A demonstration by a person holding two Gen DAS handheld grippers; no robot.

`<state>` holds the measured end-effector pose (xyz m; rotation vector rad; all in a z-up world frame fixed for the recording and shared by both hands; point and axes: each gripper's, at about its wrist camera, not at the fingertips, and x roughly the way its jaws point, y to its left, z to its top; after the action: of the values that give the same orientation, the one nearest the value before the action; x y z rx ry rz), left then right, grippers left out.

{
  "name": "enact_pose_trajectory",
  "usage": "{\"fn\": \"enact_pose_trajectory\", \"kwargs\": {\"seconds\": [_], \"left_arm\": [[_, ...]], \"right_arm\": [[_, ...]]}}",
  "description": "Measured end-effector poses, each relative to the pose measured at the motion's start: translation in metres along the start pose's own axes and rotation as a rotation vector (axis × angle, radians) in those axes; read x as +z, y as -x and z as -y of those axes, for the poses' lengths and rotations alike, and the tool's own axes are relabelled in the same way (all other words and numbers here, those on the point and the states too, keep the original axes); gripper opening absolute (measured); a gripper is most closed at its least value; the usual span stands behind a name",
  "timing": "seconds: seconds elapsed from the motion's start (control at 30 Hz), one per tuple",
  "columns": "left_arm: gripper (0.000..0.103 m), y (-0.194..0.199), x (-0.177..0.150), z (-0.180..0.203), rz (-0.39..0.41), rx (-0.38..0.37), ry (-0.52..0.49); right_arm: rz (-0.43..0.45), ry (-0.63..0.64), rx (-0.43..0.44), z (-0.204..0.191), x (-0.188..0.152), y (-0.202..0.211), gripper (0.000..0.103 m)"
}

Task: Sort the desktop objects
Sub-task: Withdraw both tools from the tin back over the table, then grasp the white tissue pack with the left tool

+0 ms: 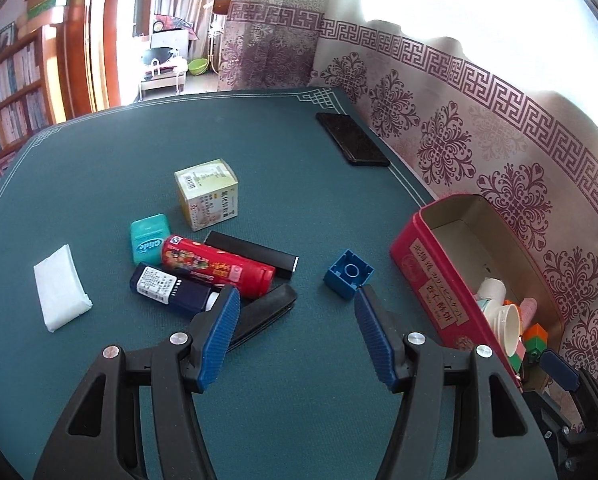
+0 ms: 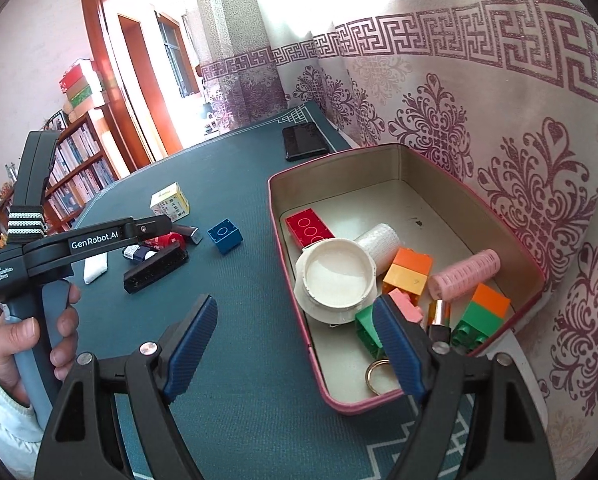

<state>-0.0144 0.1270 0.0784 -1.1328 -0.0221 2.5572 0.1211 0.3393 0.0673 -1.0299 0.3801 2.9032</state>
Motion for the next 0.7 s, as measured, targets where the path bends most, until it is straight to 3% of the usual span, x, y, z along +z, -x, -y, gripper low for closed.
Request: {"fn": "enact_pose_trajectory", "kwargs": {"seconds": [0.3,0.7], "left_arm": [[0.063,0.001,-0.006,-0.063,-0.005,0.105,0.086],[0.063,-0.006,-0.001,-0.146,-0.030,0.324,0.229]], "right_arm": [[-0.032,0.021,0.038,-0.028,-0.006,-0.012,0.083],[-0.057,0.047,0.053,-0.048,-0.009,-0.020,0.083]]}}
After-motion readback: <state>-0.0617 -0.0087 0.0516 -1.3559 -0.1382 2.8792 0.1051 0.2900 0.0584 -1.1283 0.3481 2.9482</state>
